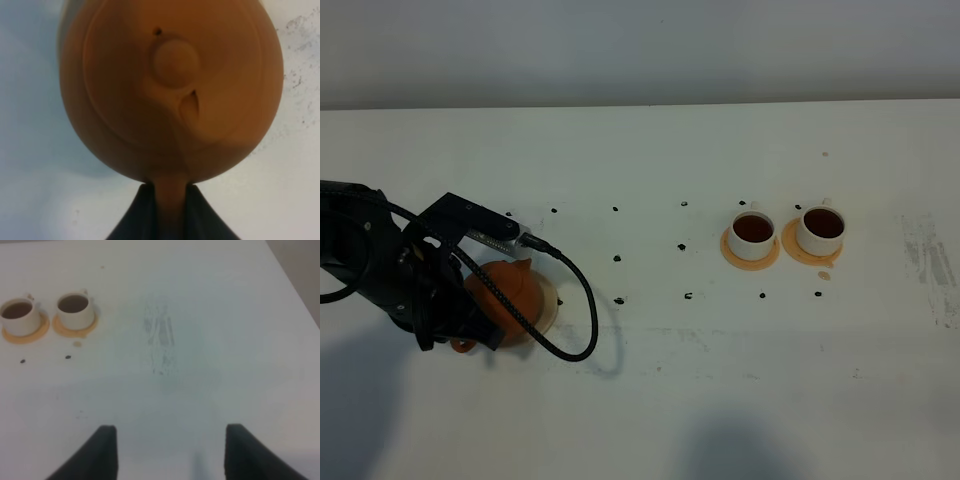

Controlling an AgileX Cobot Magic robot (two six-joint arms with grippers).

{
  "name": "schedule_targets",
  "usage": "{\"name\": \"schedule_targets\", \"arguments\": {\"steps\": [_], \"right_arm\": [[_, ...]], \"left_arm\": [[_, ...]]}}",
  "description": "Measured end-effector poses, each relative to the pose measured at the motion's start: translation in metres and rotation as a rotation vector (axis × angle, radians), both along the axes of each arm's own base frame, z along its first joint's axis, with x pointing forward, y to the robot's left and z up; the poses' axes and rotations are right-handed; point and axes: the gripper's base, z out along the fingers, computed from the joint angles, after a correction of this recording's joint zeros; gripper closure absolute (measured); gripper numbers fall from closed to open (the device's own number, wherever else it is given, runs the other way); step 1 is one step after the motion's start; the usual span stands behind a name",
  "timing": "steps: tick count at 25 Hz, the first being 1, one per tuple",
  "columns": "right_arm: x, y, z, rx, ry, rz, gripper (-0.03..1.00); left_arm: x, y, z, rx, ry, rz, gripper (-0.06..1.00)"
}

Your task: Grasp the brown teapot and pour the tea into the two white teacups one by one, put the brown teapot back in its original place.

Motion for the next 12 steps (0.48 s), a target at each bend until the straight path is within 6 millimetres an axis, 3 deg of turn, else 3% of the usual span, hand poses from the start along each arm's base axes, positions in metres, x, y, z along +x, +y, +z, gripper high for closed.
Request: {"name": "schedule_targets", "arguments": {"steps": [5, 12], "right_arm": [[0.0000, 0.0000, 0.0000, 0.000, 0.000, 0.000, 0.51], [0.0000, 0.0000, 0.0000, 0.000, 0.000, 0.000, 0.51]], "left_arm": [[0.0002, 0.0000, 0.0000, 0.004, -0.005, -0.020, 0.80], [0.0006, -0.0001, 0.0006, 0.002, -0.011, -0.017, 0.46]]}}
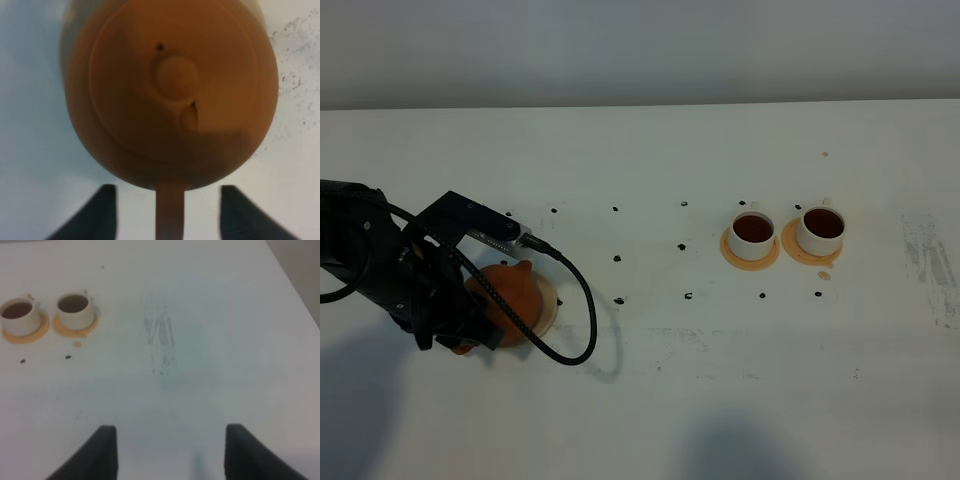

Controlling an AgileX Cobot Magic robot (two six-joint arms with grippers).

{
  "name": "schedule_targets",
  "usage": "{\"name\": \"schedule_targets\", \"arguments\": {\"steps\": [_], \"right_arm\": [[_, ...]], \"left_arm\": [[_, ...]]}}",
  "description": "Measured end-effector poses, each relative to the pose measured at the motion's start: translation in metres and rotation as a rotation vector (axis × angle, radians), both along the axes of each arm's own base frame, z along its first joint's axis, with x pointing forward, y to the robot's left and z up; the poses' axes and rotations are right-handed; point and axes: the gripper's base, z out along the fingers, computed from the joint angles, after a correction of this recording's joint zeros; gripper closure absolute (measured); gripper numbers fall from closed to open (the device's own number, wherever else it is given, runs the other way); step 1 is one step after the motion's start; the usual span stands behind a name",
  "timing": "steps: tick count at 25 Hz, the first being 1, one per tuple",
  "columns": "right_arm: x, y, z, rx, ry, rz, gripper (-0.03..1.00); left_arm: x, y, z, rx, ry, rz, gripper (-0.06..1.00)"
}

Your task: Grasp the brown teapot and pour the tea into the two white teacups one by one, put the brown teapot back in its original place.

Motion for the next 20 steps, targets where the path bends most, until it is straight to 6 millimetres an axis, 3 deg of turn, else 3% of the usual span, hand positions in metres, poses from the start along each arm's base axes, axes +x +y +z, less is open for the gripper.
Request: {"name": "schedule_targets", "arguments": {"steps": [3, 9, 15, 20], "right_arm": [[0.000, 0.000, 0.000, 0.000, 0.000, 0.000, 0.51], [0.000, 0.000, 0.000, 0.000, 0.000, 0.000, 0.51], [0.000, 0.000, 0.000, 0.000, 0.000, 0.000, 0.51], [0.000, 0.000, 0.000, 0.000, 0.000, 0.000, 0.51]], "left_arm": [[0.000, 0.000, 0.000, -0.002, 0.001, 0.012, 0.39], [-0.001, -0.001, 0.006, -0.022, -0.011, 0.028, 0.37], [-0.008, 0.005, 0.038, -0.050, -0.091, 0.038, 0.37], [-0.011, 0.028, 0.065, -0.077, -0.175, 0.135, 0.37]]}}
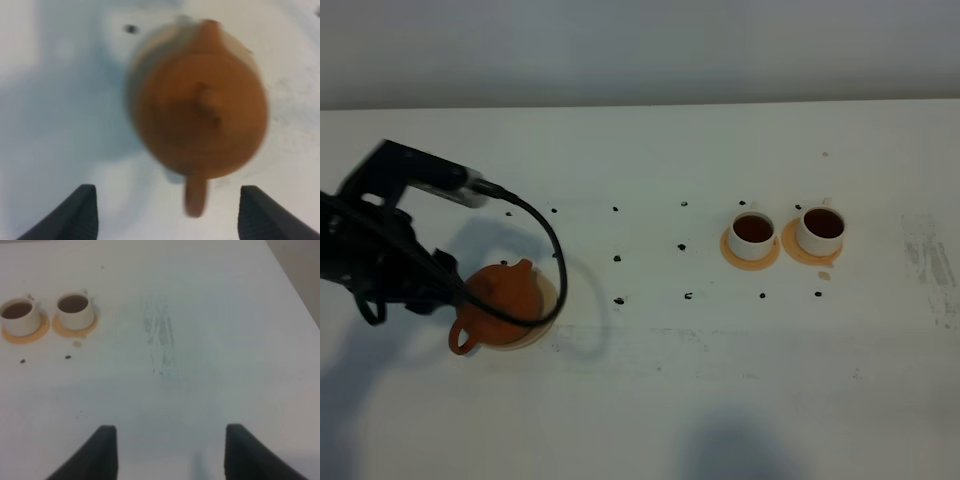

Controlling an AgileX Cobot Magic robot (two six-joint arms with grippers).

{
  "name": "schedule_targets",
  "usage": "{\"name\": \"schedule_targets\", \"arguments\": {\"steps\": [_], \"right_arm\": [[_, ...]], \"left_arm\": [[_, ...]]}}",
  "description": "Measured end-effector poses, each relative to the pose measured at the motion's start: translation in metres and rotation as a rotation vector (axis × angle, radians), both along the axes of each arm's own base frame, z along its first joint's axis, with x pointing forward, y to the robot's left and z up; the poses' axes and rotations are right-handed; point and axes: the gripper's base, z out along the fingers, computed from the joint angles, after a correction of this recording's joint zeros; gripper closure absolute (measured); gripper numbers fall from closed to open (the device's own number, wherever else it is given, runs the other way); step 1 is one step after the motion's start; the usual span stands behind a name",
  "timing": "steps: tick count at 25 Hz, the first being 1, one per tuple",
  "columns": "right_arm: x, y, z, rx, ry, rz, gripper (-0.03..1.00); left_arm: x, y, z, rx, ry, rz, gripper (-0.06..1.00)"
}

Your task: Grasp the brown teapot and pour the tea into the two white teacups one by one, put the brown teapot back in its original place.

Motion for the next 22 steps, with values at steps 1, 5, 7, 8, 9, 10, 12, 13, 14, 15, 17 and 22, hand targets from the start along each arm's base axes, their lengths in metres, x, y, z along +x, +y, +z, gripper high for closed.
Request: {"name": "schedule_targets", "arguments": {"steps": [1, 5, 7, 8, 9, 10, 12, 13, 14, 15, 17, 22], "right_arm": [[0.000, 0.000, 0.000, 0.000, 0.000, 0.000, 0.51], [0.000, 0.000, 0.000, 0.000, 0.000, 0.000, 0.51], [0.000, 0.000, 0.000, 0.000, 0.000, 0.000, 0.51], [0.000, 0.000, 0.000, 0.000, 0.000, 0.000, 0.51], [0.000, 0.000, 0.000, 0.000, 0.000, 0.000, 0.51], [0.000, 0.000, 0.000, 0.000, 0.000, 0.000, 0.51], [0.000, 0.000, 0.000, 0.000, 0.000, 0.000, 0.51], [0.000, 0.000, 0.000, 0.000, 0.000, 0.000, 0.51], [0.000, 0.000, 0.000, 0.000, 0.000, 0.000, 0.51], [0.000, 0.000, 0.000, 0.000, 0.000, 0.000, 0.51], [0.000, 0.000, 0.000, 0.000, 0.000, 0.000, 0.51], [0.000, 0.000, 0.000, 0.000, 0.000, 0.000, 0.51]], "left_arm": [[-0.001, 0.008, 0.006, -0.004, -0.016, 0.031, 0.37], [-0.009, 0.044, 0.027, -0.012, -0.061, 0.166, 0.37], [-0.018, 0.061, 0.038, 0.000, -0.080, 0.224, 0.37], [-0.024, 0.069, 0.045, 0.008, -0.094, 0.254, 0.37], [-0.031, 0.077, 0.052, 0.019, -0.103, 0.282, 0.37], [-0.039, 0.083, 0.060, 0.028, -0.121, 0.309, 0.37], [-0.057, 0.091, 0.075, 0.035, -0.148, 0.352, 0.37], [-0.065, 0.093, 0.081, 0.035, -0.157, 0.368, 0.37], [-0.075, 0.092, 0.087, 0.031, -0.166, 0.382, 0.37], [-0.084, 0.092, 0.093, 0.024, -0.176, 0.397, 0.37], [-0.103, 0.087, 0.103, 0.003, -0.188, 0.422, 0.37], [-0.149, 0.078, 0.121, -0.010, -0.224, 0.435, 0.37]]}}
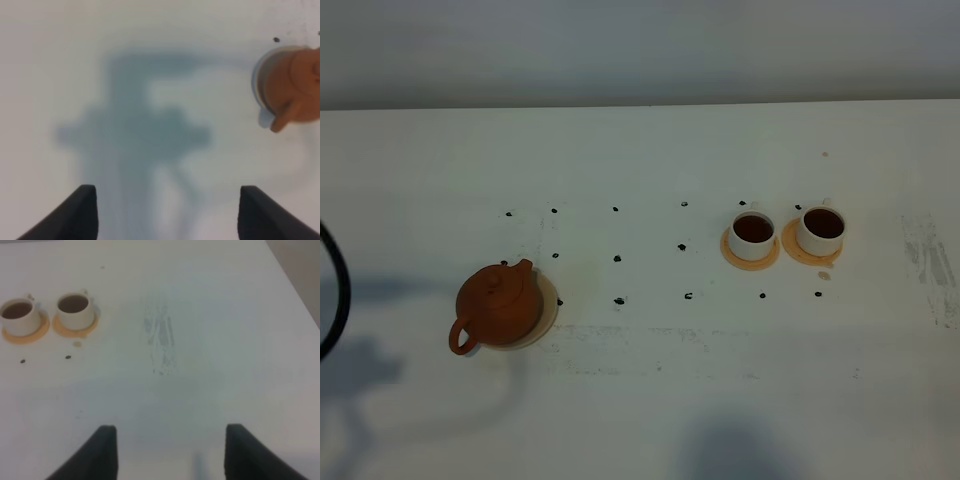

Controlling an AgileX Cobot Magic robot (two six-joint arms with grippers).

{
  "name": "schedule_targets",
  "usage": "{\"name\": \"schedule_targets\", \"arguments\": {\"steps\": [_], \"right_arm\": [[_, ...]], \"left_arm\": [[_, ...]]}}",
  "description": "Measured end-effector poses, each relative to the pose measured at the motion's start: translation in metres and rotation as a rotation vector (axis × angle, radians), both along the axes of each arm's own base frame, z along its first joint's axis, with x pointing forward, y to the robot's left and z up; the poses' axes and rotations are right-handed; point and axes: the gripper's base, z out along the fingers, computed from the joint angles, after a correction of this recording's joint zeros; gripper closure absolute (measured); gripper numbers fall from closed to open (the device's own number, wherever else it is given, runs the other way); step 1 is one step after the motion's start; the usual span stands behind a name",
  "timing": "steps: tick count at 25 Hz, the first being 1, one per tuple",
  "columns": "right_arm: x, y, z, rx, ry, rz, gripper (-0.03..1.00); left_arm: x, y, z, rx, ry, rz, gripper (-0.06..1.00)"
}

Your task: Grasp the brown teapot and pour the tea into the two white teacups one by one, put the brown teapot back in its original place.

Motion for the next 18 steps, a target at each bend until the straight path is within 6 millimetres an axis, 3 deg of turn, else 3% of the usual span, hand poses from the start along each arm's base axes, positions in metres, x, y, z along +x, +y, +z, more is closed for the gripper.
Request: {"name": "schedule_targets", "arguments": {"steps": [6, 12, 18], "right_arm": [[0.000, 0.000, 0.000, 0.000, 0.000, 0.000, 0.51], [0.000, 0.000, 0.000, 0.000, 0.000, 0.000, 0.51], [0.000, 0.000, 0.000, 0.000, 0.000, 0.000, 0.51]], "left_arm": [[-0.038, -0.014, 0.015, -0.045, -0.147, -0.022, 0.37], [-0.057, -0.023, -0.006, -0.104, -0.116, -0.056, 0.37], [-0.067, -0.026, -0.013, -0.106, -0.137, -0.065, 0.37]]}}
